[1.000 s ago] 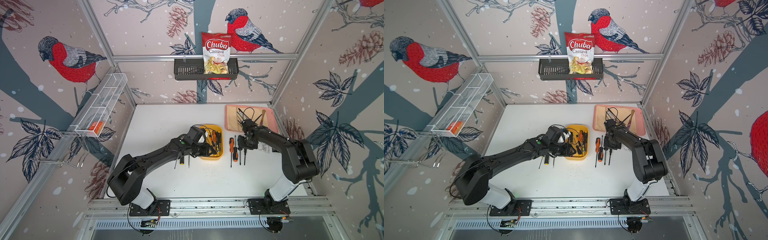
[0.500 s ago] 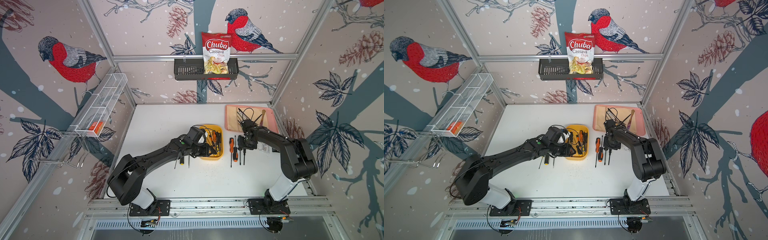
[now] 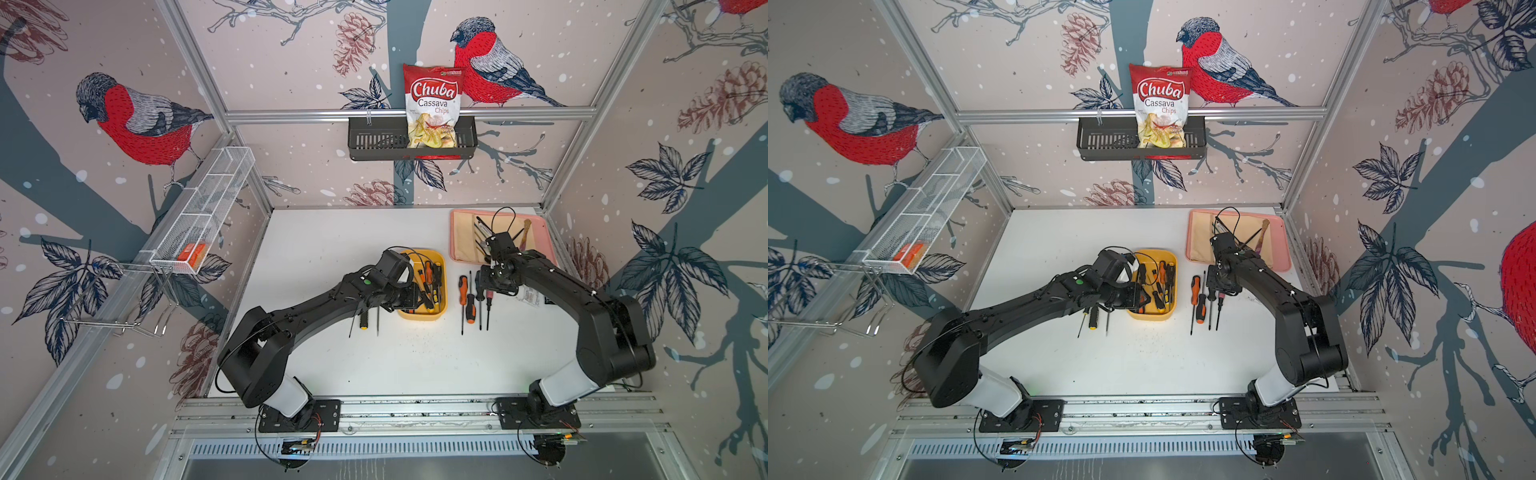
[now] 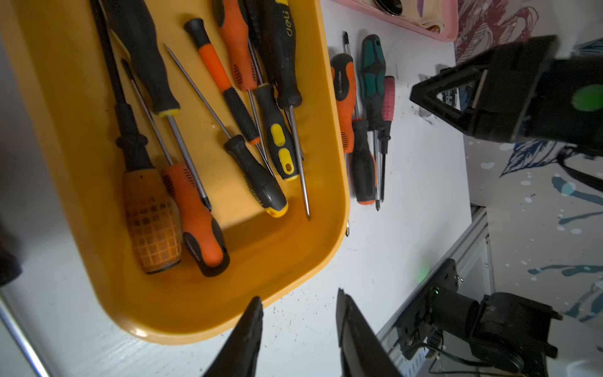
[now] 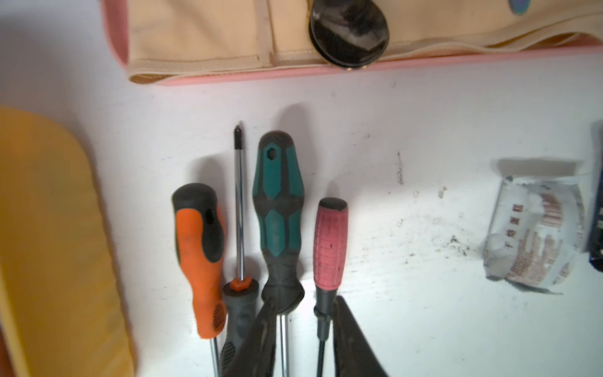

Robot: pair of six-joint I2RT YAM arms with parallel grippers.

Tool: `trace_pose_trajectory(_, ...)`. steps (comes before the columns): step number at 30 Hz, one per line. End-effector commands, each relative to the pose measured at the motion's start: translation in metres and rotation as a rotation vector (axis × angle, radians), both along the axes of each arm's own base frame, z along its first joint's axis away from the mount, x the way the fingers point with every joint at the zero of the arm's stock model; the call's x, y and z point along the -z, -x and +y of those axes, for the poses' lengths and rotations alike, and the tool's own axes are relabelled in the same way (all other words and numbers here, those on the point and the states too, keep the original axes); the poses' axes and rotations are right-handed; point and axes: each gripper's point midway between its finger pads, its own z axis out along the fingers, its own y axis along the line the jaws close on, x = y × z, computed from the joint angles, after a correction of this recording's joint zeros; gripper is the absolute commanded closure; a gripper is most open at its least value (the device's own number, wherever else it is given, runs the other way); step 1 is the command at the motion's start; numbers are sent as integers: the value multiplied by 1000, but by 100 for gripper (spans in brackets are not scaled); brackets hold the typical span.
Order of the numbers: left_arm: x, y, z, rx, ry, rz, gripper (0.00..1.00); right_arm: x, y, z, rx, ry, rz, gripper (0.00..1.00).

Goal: Take out the screwdriver from the storage box
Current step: Place the screwdriver at the center of the board, then pick up the screwdriver from the storage box.

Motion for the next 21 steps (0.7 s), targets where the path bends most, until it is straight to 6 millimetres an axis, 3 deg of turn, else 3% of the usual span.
trace_pose_trajectory(1, 9, -10, 10, -54, -92, 5, 60, -17, 10, 18, -23, -109, -24, 70)
trace_pose_trajectory(11, 26, -52, 20, -168, -235, 22, 60, -85, 49, 90, -246, -462, -227, 67)
trace_pose_trajectory(18, 39, -78, 19, -208, -290, 24, 60, -95, 76, 123, -360, -546, -245, 64)
trace_pose_trajectory(21, 45, -87, 17, -221, -313, 23, 59, -94, 81, 129, -375, -559, -240, 63)
